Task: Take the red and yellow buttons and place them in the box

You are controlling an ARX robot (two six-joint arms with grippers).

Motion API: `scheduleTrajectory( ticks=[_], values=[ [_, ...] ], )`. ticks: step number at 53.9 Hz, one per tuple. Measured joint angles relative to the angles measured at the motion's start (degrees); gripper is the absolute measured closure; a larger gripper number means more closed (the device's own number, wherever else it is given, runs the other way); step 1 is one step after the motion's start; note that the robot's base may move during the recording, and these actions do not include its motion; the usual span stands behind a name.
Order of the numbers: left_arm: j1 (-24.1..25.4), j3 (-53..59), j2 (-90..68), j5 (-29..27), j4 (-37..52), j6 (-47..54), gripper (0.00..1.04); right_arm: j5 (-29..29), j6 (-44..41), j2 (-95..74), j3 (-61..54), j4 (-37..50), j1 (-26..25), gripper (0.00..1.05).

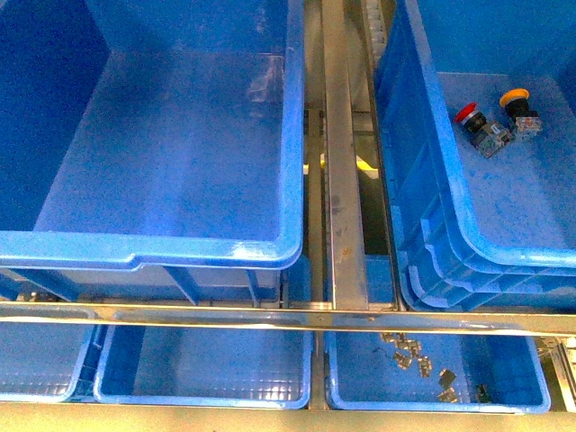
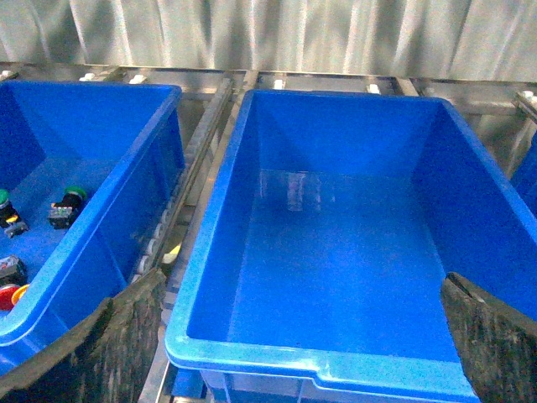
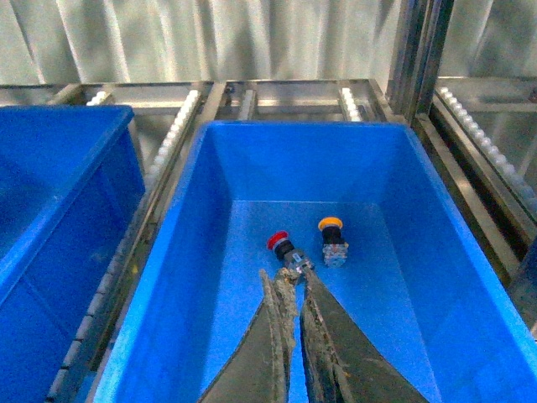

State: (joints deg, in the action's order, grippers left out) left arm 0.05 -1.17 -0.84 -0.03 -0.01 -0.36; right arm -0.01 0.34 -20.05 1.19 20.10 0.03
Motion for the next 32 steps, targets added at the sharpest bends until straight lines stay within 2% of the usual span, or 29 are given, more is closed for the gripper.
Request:
scheduleTrajectory(
  ticks=[29,32],
  values=[
    [0.0,0.0,0.0,0.02,0.0,0.0,0.08,0.0,0.0,9.84,0.0,-9.81,0.0,1.01],
    [0.0,0.0,0.0,0.02,0.0,0.0,0.08,0.02,0.0,13.64,0.02,-14.91,0.0,1.01]
  ],
)
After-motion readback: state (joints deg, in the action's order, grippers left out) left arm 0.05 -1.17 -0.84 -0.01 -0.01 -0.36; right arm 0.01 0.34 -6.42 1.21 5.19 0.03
